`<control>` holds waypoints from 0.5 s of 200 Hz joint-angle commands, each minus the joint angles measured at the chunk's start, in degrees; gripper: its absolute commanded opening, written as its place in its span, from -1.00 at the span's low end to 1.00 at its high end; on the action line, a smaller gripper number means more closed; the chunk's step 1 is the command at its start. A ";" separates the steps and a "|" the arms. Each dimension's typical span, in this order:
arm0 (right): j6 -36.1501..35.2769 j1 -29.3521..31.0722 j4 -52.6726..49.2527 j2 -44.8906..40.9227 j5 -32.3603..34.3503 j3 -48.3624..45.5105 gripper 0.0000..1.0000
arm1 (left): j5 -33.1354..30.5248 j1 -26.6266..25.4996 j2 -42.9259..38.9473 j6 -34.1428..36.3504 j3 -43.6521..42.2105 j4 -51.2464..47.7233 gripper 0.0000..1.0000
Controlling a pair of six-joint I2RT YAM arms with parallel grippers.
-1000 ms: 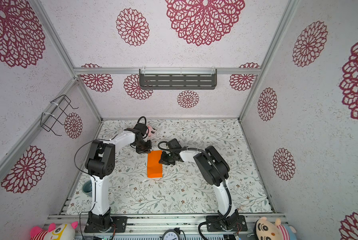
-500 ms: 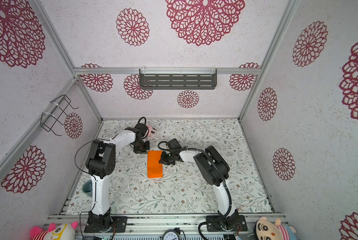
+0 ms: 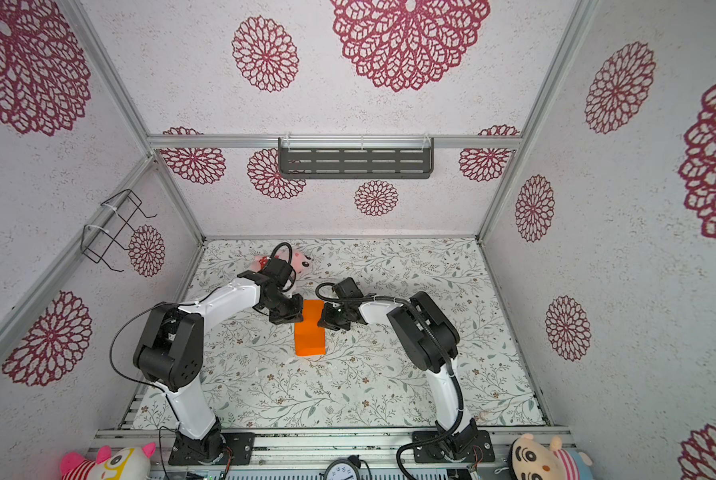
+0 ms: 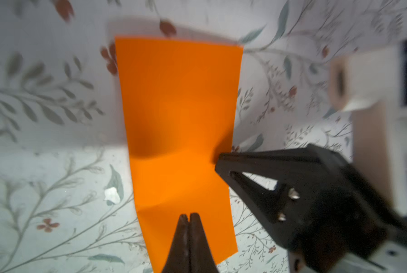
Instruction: Fold a paper plane with a square sheet of paper (pick it up from the middle)
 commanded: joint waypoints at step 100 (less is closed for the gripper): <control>-1.26 0.13 -11.21 3.98 8.75 -3.43 -0.77 | -6.07 -0.76 1.29 -0.40 -6.92 -6.01 -0.95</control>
